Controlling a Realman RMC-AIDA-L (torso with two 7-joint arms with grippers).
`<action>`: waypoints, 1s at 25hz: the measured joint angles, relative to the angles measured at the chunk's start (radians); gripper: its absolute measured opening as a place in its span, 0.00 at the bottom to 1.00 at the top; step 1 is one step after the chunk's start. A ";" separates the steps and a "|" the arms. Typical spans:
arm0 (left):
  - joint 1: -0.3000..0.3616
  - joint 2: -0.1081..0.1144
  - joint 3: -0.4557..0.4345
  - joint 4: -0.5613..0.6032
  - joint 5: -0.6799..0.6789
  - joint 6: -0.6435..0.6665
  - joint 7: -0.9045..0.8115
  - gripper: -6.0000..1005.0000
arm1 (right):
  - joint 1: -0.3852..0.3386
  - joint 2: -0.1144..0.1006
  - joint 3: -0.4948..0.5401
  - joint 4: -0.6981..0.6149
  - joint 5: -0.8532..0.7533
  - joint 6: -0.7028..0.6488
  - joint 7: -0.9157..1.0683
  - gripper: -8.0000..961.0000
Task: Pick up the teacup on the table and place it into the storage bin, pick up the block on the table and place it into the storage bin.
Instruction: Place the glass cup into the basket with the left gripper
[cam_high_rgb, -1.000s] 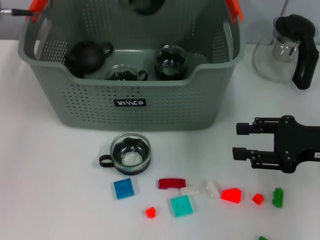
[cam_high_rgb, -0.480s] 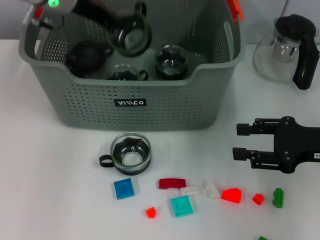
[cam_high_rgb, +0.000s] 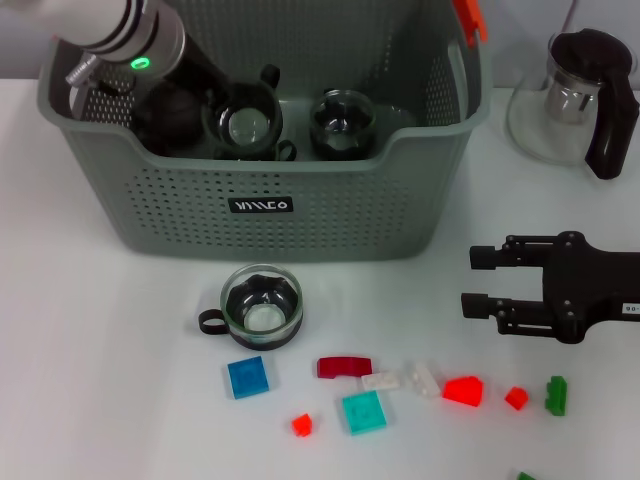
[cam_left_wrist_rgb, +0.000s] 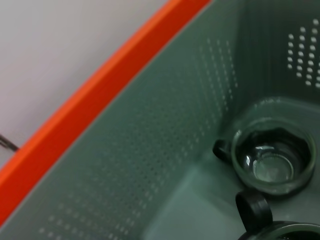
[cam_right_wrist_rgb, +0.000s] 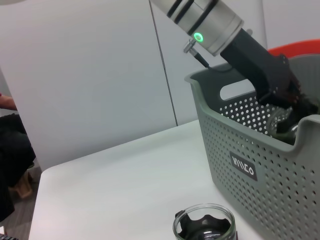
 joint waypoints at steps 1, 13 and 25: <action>-0.005 0.002 0.005 -0.017 0.001 -0.006 -0.001 0.05 | 0.000 0.000 0.001 0.000 0.000 0.000 0.000 0.68; -0.035 0.010 0.014 -0.088 0.005 -0.016 -0.007 0.05 | -0.002 0.000 -0.001 0.000 0.000 0.007 0.000 0.68; -0.007 0.001 -0.023 0.023 -0.041 0.063 -0.009 0.51 | -0.003 0.000 -0.002 0.000 0.000 0.008 0.002 0.68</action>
